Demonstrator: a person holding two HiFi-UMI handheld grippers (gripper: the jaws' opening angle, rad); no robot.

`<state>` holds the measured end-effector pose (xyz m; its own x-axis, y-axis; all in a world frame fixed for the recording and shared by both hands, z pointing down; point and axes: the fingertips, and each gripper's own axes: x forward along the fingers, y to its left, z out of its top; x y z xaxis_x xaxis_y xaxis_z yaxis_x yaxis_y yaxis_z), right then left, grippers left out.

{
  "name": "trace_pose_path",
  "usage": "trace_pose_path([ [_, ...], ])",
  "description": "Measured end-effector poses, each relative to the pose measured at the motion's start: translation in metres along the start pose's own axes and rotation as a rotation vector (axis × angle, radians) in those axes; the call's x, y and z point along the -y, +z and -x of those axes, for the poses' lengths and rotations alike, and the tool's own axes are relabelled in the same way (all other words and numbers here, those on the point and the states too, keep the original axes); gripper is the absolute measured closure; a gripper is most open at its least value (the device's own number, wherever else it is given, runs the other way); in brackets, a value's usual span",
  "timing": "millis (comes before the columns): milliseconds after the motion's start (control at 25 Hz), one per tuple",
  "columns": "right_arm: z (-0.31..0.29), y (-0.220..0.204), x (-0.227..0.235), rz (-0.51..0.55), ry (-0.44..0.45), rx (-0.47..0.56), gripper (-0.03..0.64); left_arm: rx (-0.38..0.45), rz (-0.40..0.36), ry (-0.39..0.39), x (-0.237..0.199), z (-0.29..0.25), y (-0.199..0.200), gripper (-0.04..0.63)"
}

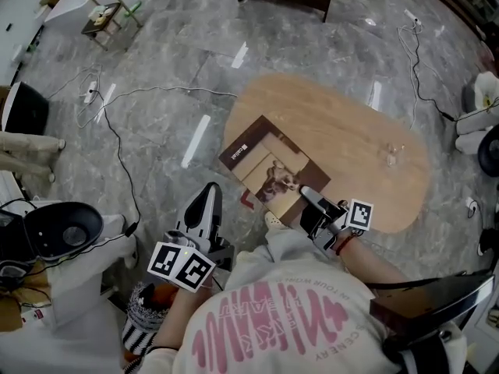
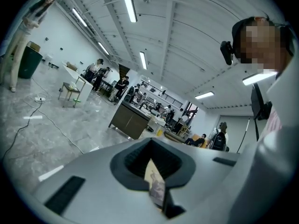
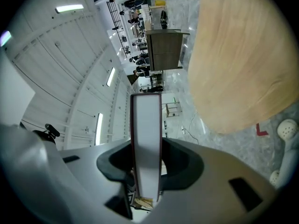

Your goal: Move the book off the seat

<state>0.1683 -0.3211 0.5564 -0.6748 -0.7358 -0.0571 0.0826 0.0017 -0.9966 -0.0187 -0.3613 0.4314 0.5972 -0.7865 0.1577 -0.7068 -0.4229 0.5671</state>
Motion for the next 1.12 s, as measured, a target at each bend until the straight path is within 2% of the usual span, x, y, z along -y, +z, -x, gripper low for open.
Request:
trace_pose_path([
  [200, 0.012, 0.008, 0.022, -0.029, -0.012, 0.046, 0.456, -0.028, 0.011, -0.001, 0.005, -0.010, -0.011, 0.586],
  [320, 0.019, 0.007, 0.038, -0.044, -0.034, 0.073, 0.456, -0.041, 0.043, -0.001, 0.003, -0.010, -0.013, 0.586],
  [720, 0.019, 0.005, 0.090, -0.035, -0.130, 0.012, 0.456, -0.091, 0.096, -0.008, -0.004, -0.028, -0.032, 0.586],
  [920, 0.019, 0.005, 0.113, -0.039, -0.190, 0.021, 0.456, -0.135, 0.110, -0.035, -0.007, -0.030, -0.046, 0.586],
  [1120, 0.024, -0.002, 0.133, -0.049, -0.242, 0.024, 0.456, -0.159, 0.139, -0.027, -0.018, -0.024, -0.060, 0.588],
])
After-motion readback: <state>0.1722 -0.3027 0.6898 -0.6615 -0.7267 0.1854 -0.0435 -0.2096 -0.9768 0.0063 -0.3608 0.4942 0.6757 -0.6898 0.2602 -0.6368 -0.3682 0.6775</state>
